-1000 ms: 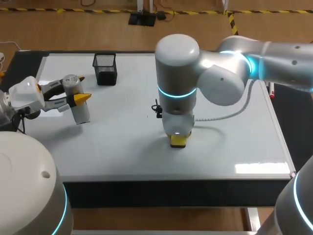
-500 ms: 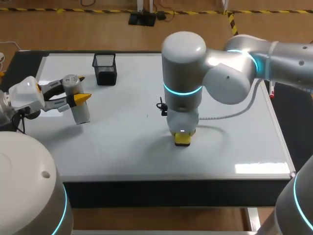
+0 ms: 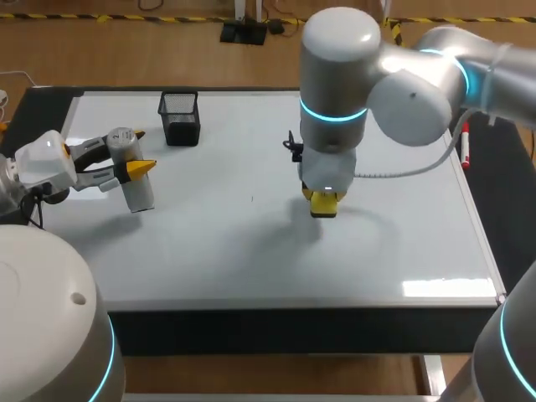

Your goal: Pick up the inspection probe, press it on each red-marked spot on the whiteboard one by one, put down the probe, pick up the eraser, and wipe off all the red marks.

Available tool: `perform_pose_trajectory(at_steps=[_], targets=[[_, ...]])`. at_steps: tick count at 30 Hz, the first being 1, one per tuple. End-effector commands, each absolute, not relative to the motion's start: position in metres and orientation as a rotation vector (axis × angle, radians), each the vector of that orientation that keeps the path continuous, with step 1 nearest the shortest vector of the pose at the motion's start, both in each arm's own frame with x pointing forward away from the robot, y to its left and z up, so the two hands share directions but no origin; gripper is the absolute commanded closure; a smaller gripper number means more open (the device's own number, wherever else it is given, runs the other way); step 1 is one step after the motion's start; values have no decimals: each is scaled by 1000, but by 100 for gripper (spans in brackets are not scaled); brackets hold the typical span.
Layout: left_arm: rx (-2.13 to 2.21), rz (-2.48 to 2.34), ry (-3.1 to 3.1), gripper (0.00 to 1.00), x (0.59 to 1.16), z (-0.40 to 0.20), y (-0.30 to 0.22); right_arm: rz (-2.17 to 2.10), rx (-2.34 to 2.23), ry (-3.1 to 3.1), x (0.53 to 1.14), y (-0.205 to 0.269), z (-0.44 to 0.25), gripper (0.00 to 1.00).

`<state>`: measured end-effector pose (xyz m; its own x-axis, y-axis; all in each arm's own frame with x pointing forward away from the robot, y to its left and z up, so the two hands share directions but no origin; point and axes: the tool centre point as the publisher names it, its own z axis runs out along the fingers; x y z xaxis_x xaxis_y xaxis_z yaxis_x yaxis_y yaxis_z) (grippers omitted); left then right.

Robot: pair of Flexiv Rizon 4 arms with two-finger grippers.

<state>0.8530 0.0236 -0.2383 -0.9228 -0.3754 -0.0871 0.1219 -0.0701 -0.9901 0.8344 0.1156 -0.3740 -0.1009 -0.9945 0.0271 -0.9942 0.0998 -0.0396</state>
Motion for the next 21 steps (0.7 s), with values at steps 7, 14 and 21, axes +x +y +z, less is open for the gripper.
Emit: perform_pose_trajectory(at_steps=[7,14,21], targets=[[-275,-2056,1874,100,852,-237,23,-77,-2104,2318,833,112,-370,100],[-275,-2056,1874,100,852,-237,23,-77,-2104,2318,833,112,-370,100],[-275,-2056,1874,100,852,-237,23,-146,-2098,2306,867,95,-362,100]])
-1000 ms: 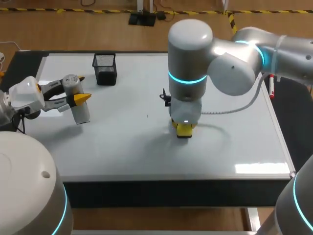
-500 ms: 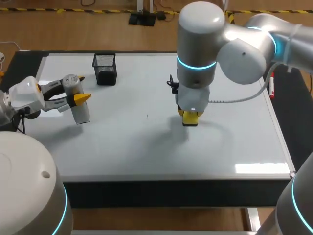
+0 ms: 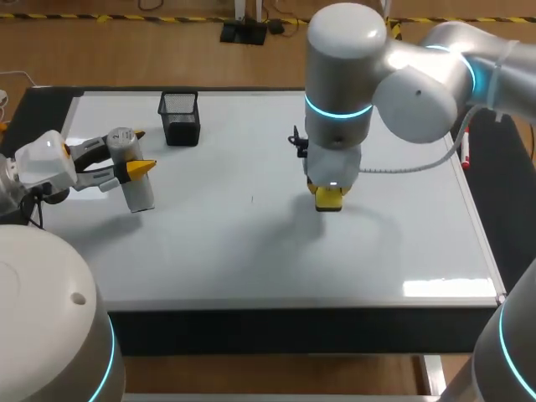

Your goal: Pick up the inspection probe, press it on each red-marked spot on the whiteboard one by one, put down the probe, pick up the eraser, and wipe off all the red marks.

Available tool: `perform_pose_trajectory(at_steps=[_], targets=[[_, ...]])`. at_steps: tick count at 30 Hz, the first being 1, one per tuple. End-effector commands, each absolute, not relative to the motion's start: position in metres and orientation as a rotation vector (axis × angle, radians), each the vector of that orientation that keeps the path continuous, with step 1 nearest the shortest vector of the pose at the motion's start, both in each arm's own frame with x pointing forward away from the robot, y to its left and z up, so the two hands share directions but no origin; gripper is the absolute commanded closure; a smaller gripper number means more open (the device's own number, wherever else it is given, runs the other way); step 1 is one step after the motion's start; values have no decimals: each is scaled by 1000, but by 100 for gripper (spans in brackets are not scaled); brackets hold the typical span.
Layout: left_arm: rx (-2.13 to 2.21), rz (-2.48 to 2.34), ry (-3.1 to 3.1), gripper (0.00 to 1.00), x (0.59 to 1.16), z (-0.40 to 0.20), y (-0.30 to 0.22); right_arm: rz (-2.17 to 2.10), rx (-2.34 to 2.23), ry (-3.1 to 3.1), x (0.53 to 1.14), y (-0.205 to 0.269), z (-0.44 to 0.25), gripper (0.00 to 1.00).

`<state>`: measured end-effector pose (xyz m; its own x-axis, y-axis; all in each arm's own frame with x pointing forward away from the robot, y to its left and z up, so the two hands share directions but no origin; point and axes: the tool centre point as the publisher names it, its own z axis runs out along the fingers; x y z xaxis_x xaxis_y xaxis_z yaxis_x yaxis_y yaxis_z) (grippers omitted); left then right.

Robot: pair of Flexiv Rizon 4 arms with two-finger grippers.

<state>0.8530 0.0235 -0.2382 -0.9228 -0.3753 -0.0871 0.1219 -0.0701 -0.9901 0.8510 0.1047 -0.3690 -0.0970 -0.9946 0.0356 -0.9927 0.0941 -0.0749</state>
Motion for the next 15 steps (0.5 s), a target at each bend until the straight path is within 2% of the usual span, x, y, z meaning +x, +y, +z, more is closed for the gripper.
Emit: perform_pose_trajectory(at_steps=[1,15], targets=[[-275,-2056,1874,100,852,-237,23,-141,-2095,2307,872,91,-361,100],[-275,-2056,1874,100,852,-237,23,-174,-2129,2320,949,44,-371,100]])
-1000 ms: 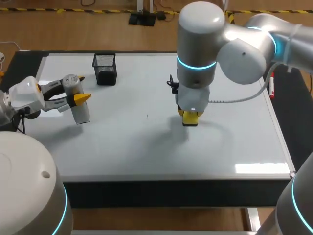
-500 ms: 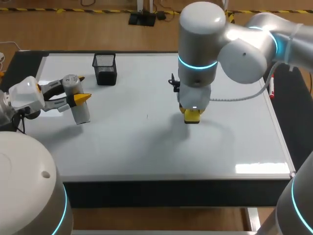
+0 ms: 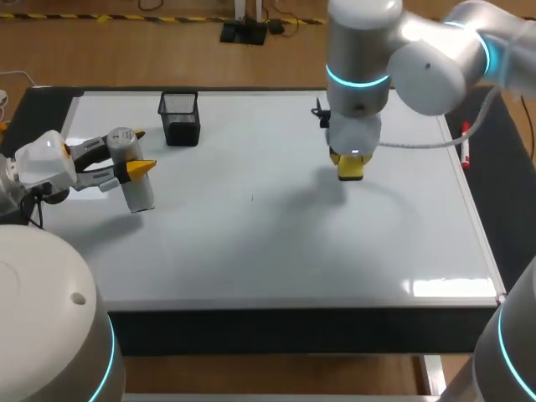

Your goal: Pick up the inspection probe, press it on each red-marked spot on the whiteboard one by one, put down the probe, pick up the eraser, and wipe off all the red marks.

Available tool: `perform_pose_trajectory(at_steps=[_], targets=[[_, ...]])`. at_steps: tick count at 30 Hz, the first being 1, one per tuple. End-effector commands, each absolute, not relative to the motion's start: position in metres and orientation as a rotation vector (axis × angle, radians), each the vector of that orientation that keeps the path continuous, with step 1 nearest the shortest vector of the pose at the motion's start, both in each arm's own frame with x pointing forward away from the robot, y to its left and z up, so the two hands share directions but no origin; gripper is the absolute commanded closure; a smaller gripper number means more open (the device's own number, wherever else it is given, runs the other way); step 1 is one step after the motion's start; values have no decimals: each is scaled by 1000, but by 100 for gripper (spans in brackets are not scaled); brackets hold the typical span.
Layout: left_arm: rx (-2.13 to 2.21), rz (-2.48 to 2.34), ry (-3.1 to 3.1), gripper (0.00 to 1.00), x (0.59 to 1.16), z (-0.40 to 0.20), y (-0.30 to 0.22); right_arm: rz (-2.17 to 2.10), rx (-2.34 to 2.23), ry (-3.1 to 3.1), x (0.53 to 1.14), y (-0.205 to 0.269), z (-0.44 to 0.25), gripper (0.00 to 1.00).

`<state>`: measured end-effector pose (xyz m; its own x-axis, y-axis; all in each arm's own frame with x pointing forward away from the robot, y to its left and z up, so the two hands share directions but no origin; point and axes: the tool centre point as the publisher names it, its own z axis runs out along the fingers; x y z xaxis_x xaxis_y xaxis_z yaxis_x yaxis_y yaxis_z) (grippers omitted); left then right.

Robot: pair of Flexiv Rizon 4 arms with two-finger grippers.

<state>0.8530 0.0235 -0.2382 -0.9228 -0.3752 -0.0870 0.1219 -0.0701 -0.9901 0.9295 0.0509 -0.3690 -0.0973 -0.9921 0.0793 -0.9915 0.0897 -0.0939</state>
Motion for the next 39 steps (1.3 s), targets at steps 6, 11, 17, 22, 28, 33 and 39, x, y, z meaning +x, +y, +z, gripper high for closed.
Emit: perform_pose_trajectory(at_steps=[6,11,17,22,28,33,39], targets=[[-275,-2056,1874,100,852,-237,23,-154,-2160,2319,979,29,-379,100],[-275,-2056,1874,100,852,-237,23,-127,-2181,2317,998,19,-385,100],[-275,-2056,1874,100,852,-237,23,-91,-2209,2314,1017,15,-394,100],[-275,-2056,1874,100,852,-237,23,-33,-2207,2300,1029,14,-400,100],[-275,-2056,1874,100,852,-237,23,-29,-2220,2290,1033,15,-404,100],[-275,-2056,1874,100,852,-237,23,-32,-2207,2300,1035,15,-407,100],[-275,-2056,1874,100,852,-237,23,-32,-2195,2311,1037,16,-411,100]])
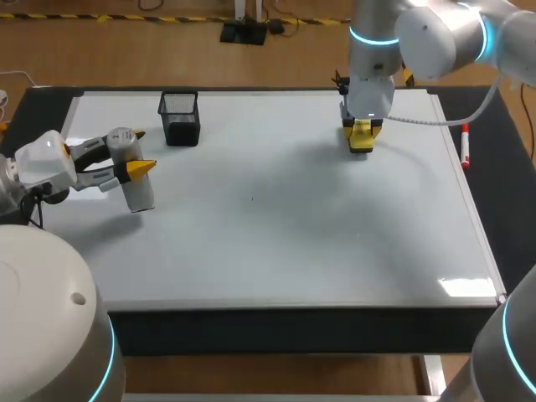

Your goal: Pick up the inspection probe, press it on each red-marked spot on the whiteboard one by one, put down the probe, pick up the eraser, and wipe off all the red marks.

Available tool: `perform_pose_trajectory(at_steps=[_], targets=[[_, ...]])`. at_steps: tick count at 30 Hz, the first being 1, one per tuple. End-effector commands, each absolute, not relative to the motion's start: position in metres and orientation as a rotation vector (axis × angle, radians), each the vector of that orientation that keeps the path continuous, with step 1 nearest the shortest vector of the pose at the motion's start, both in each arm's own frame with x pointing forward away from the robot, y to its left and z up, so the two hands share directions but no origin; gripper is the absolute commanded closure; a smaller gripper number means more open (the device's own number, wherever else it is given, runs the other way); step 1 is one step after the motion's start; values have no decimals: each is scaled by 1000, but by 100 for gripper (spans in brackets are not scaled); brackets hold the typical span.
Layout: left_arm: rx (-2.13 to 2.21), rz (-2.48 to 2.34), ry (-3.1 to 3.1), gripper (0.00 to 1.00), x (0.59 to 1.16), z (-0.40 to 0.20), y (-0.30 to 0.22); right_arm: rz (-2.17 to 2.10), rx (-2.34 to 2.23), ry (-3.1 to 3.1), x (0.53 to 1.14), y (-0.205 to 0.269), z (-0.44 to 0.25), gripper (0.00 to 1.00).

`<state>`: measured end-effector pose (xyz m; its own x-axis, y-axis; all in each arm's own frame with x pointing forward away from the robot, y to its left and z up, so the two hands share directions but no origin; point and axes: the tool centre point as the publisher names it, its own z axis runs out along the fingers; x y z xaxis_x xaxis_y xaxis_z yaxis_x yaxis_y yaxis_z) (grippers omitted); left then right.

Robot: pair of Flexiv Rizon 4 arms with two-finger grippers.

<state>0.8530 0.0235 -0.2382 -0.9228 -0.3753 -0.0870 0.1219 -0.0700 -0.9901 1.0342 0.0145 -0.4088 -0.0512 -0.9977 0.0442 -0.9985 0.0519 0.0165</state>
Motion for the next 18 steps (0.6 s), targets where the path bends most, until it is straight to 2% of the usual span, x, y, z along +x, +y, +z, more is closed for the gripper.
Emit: perform_pose_trajectory(at_steps=[1,18], targets=[[-275,-2056,1874,100,852,-237,23,32,2132,-2244,1037,16,-411,100],[-275,-2056,1874,100,852,-237,23,78,2115,-2233,1037,19,-418,100]])
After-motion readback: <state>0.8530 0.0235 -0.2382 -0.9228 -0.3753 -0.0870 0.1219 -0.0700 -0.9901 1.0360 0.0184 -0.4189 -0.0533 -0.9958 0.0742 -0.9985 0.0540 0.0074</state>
